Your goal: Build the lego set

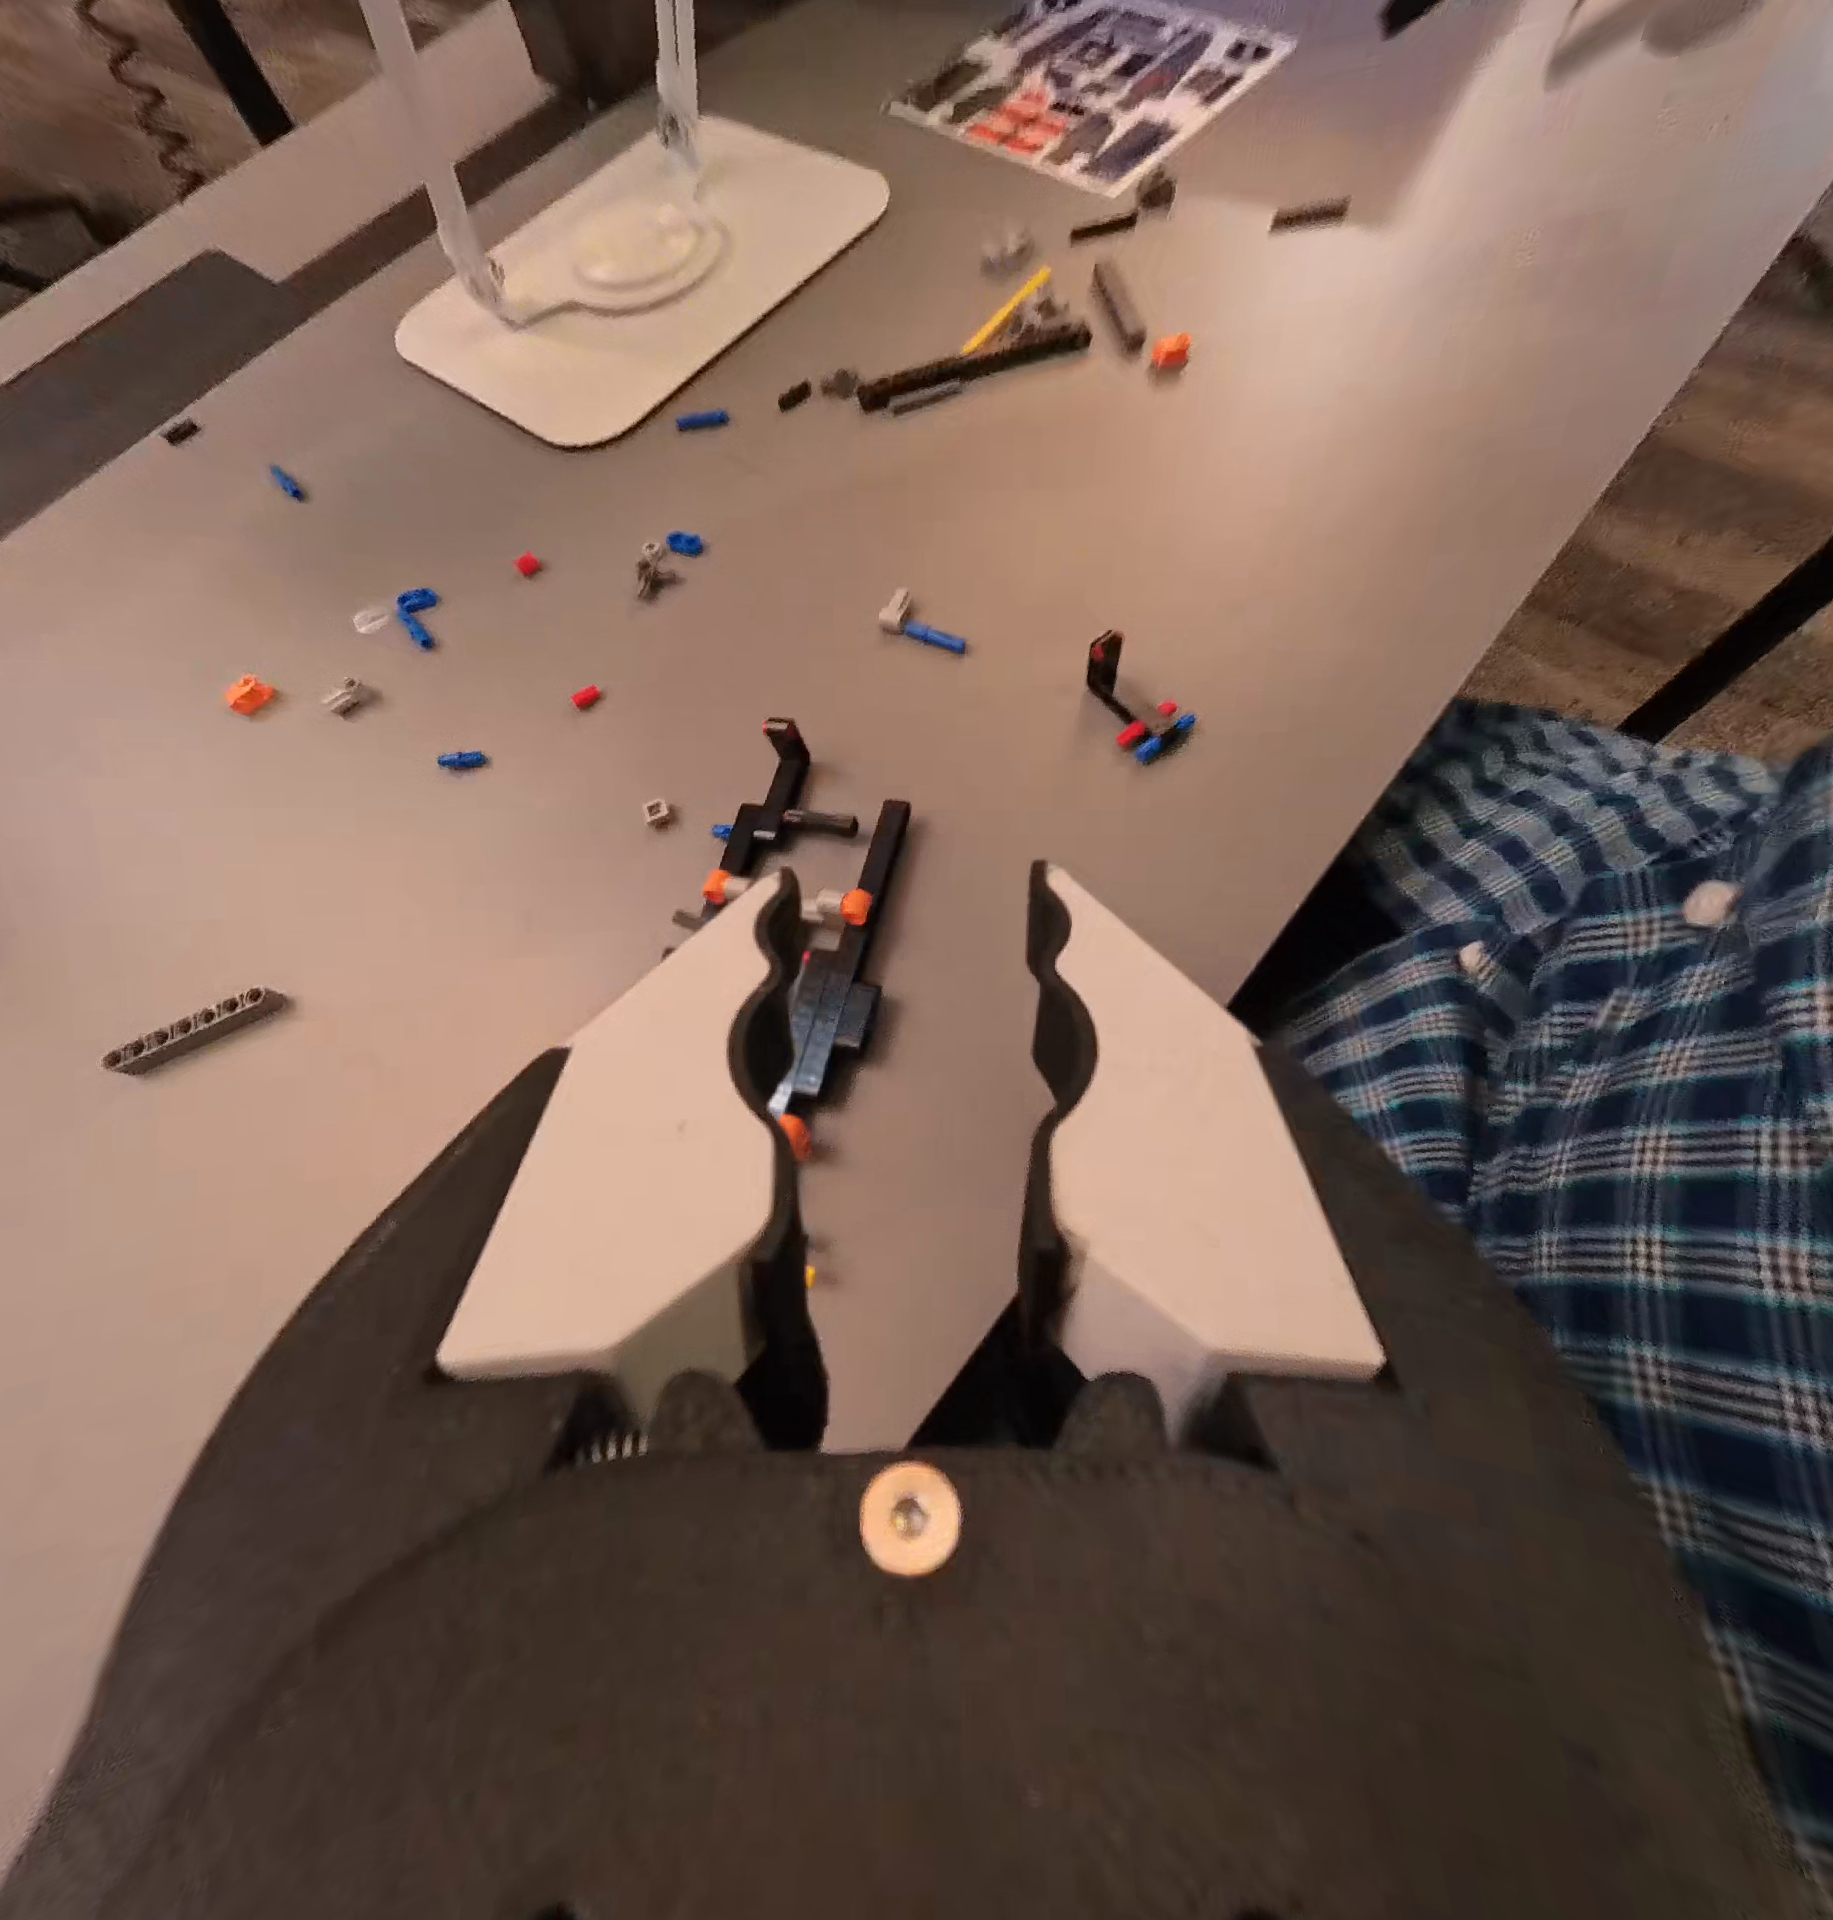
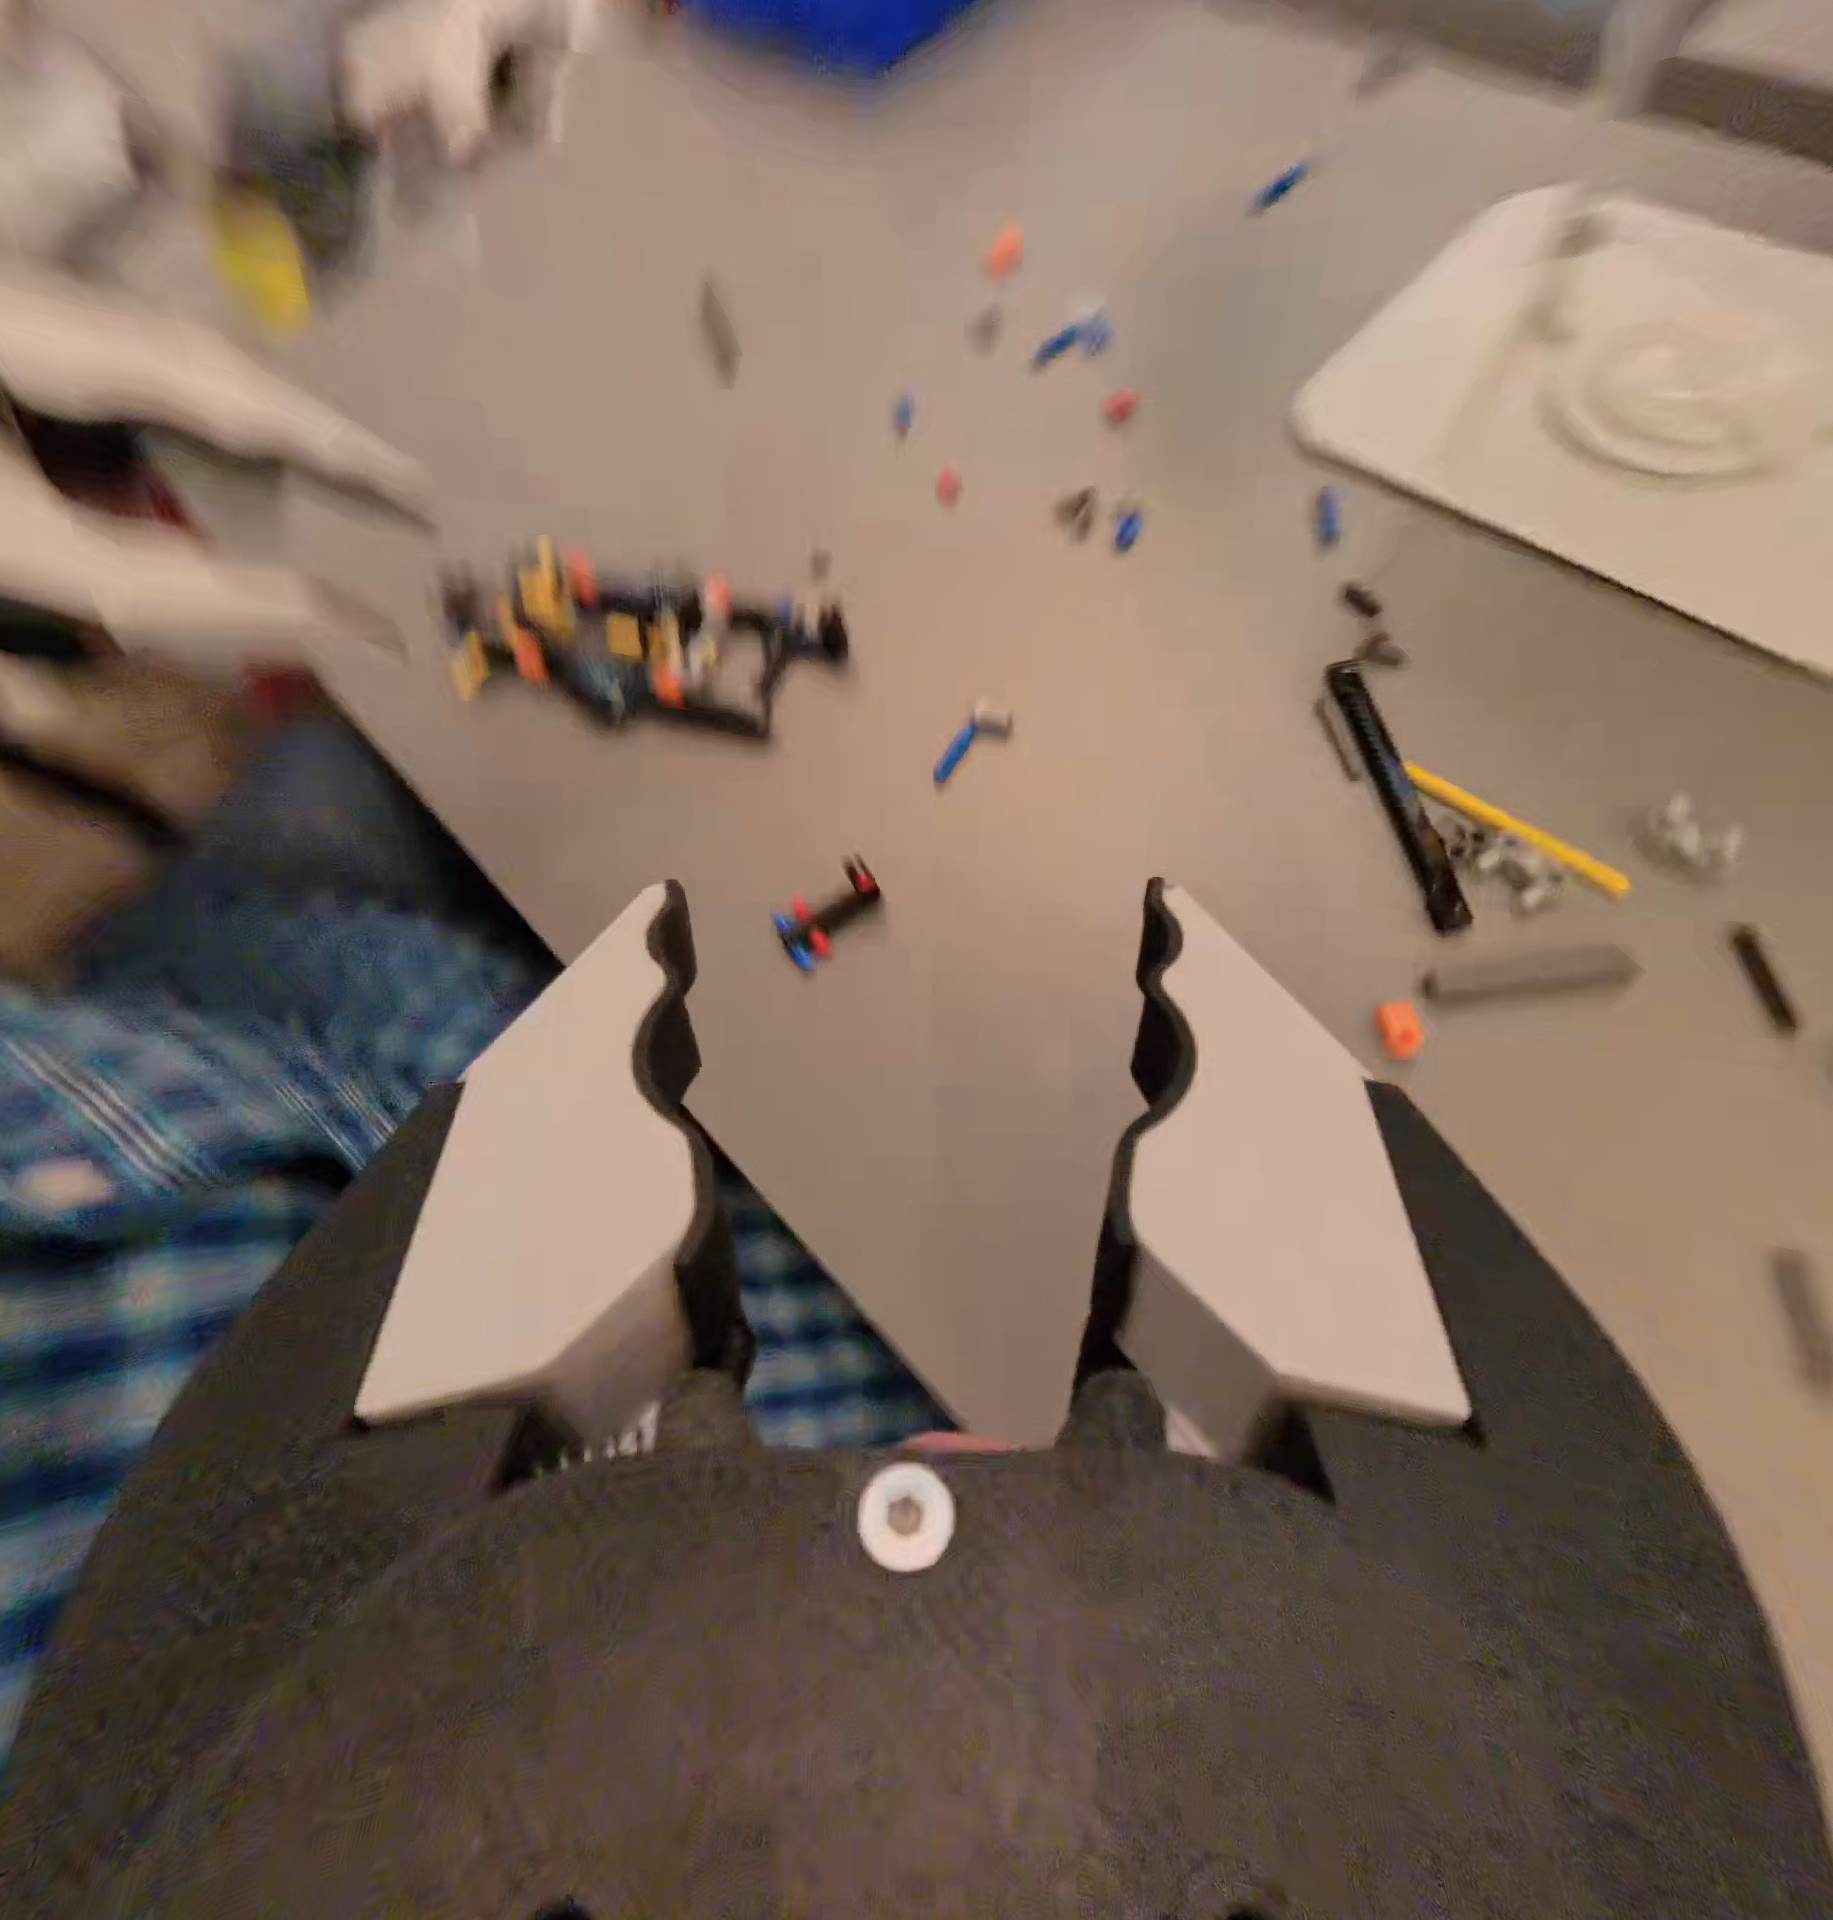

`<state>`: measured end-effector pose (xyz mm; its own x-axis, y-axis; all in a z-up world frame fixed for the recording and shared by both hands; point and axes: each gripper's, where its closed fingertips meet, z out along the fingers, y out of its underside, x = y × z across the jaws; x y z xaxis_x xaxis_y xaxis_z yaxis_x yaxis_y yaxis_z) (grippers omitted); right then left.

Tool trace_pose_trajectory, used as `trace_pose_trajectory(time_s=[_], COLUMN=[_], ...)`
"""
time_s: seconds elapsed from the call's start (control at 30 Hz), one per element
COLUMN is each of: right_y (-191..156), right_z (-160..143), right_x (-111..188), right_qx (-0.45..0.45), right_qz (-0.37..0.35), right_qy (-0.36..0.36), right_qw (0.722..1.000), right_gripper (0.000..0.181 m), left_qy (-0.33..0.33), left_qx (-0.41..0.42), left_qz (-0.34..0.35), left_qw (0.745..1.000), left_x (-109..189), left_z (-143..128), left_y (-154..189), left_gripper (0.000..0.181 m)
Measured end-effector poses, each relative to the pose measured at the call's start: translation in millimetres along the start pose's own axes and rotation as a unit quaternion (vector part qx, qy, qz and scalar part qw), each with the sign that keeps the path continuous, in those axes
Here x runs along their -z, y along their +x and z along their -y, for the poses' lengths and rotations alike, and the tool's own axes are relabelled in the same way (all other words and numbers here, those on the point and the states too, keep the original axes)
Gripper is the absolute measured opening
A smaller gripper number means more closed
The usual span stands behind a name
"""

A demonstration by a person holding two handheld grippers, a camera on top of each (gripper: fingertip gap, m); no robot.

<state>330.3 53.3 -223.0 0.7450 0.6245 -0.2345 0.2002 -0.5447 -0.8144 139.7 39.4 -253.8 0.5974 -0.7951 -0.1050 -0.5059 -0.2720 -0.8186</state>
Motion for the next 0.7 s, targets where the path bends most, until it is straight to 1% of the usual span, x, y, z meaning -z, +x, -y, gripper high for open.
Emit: trace_pose_trajectory(time_s=[0.03,0.07,0.1,0.13,0.17,0.2,0.23,0.27,0.3,0.33,0.37,0.4,0.47,0.53,0.6,0.63,0.7], right_y=[-9,-18,-22,-19,-12,-14,-20,-24,-26,-30,-40,-50,-63,-74,-73,-72,-76], right_z=[9,13,9,-4,-19,-21,-10,-1,-3,-9,-11,-7,-4,-2,-1,-4,-12], right_x=[14,25,33,32,26,22,24,27,24,17,10,6,3,3,-3,-8,-7], right_qx=[-0.059,-0.094,-0.095,-0.070,-0.050,-0.042,-0.001,0.086,0.171,0.213,0.225,0.247,0.305,0.315,0.308,0.293,0.263], right_qz=[0.002,0.003,-0.017,-0.060,-0.099,-0.099,-0.102,-0.144,-0.186,-0.200,-0.184,-0.172,-0.174,-0.151,-0.137,-0.124,-0.097], right_qy=[0.066,0.129,0.177,0.190,0.169,0.143,0.140,0.135,0.105,0.078,0.069,0.072,0.070,0.086,0.086,0.078,0.067], right_qw=[0.996,0.987,0.980,0.977,0.979,0.984,0.985,0.977,0.962,0.953,0.954,0.951,0.934,0.933,0.938,0.945,0.957], right_gripper=[0.079,0.061,0.047,0.036,0.031,0.041,0.043,0.035,0.022,0.020,0.020,0.020,0.017,0.015,0.025,0.033,0.049], left_qy=[0.006,0.013,0.023,0.035,0.036,0.021,0.007,0.011,0.021,0.034,0.052,0.052,0.017,0.044,0.052,0.053,0.038], left_qx=[-0.005,-0.014,-0.023,-0.032,-0.037,-0.038,-0.041,-0.045,-0.043,-0.036,-0.031,-0.036,-0.061,-0.078,-0.050,-0.034,-0.002], left_qz=[0.000,0.008,0.018,0.021,0.021,0.022,0.032,0.043,0.045,0.049,0.058,0.056,0.082,0.091,0.088,0.074,0.050], left_qw=[1.000,1.000,0.999,0.999,0.998,0.999,0.999,0.998,0.998,0.998,0.996,0.996,0.995,0.992,0.994,0.995,0.998], left_x=[1,2,2,1,-2,-4,-3,1,7,14,18,18,18,25,24,22,27], left_z=[4,9,14,17,14,6,0,0,2,6,10,8,-5,2,2,0,-6], left_y=[2,3,2,3,4,3,-1,-3,-3,-3,-5,-5,-12,-19,-29,-28,-16], left_gripper=[0.040,0.037,0.035,0.032,0.032,0.034,0.038,0.038,0.038,0.040,0.043,0.045,0.050,0.055,0.061,0.069,0.075])
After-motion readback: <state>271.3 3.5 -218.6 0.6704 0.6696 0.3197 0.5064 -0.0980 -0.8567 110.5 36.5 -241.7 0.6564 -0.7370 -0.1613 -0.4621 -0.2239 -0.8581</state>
